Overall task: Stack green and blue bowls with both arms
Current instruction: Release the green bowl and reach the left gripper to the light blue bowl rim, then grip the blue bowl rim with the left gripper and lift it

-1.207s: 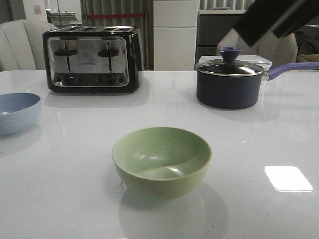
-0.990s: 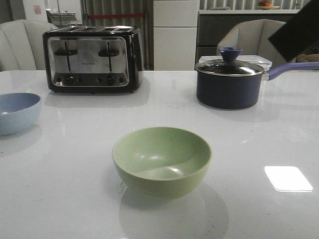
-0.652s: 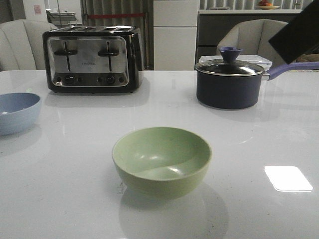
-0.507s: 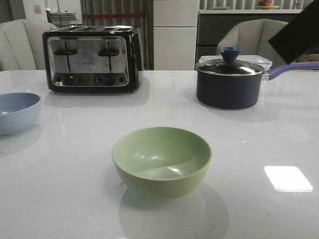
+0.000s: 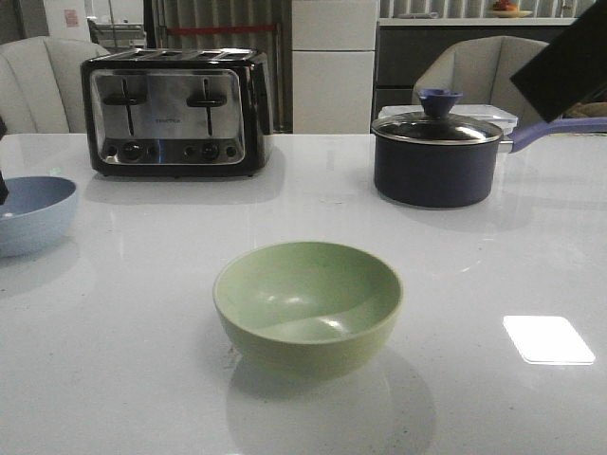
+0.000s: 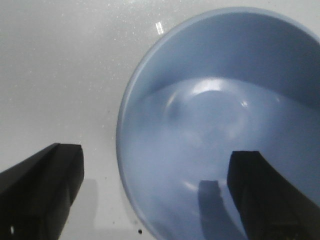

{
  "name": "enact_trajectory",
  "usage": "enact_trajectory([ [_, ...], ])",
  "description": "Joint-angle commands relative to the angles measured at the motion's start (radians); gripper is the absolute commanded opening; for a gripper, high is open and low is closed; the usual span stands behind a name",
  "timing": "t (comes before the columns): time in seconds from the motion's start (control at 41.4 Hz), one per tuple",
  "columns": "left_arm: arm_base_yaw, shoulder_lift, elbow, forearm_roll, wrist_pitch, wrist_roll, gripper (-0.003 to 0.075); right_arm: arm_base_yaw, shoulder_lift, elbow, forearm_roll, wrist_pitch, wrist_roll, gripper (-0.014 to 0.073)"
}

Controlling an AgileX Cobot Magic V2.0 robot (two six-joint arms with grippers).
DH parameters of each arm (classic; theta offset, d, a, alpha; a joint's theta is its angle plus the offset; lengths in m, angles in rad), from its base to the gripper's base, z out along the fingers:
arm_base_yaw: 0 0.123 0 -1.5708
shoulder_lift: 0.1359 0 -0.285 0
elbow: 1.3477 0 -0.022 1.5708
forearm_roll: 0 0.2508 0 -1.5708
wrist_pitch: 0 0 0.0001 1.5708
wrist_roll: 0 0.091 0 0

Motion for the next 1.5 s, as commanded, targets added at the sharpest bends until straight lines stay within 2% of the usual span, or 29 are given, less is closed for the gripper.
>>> enact_trajectory([
  [0.0,0.003,-0.018,-0.069,-0.022,-0.05,0.007,0.0554,0.0,-0.008,-0.027,-0.002,-0.059,-0.01,0.0491],
  [0.266,0.003,0.0,-0.079,0.021,-0.109,0.007,0.0363,0.0,-0.008,-0.027,-0.002,-0.058,-0.01,0.0491],
  [0.483,0.003,0.002,-0.081,0.082,-0.06,0.007,0.024,0.0,-0.008,-0.027,-0.002,-0.058,-0.01,0.0491],
  [0.748,0.003,0.002,-0.081,0.083,-0.049,0.007,0.0094,0.0,-0.008,-0.027,-0.002,-0.058,-0.01,0.0491],
  [1.038,0.003,-0.07,-0.083,0.018,0.02,0.012,0.0093,0.0,-0.008,-0.027,-0.002,-0.058,-0.01,0.0491],
  [1.207,-0.013,-0.178,-0.083,-0.068,0.125,0.091,0.0093,0.0,-0.008,-0.027,-0.002,-0.058,-0.01,0.0491],
  [1.352,-0.075,-0.27,-0.083,-0.075,0.2,0.099,0.0093,0.0,-0.008,-0.027,-0.002,-0.058,-0.01,0.0491],
  [1.472,-0.172,-0.338,-0.083,-0.075,0.228,0.099,0.0093,0.0,-0.008,-0.027,-0.002,-0.058,-0.01,0.0491],
])
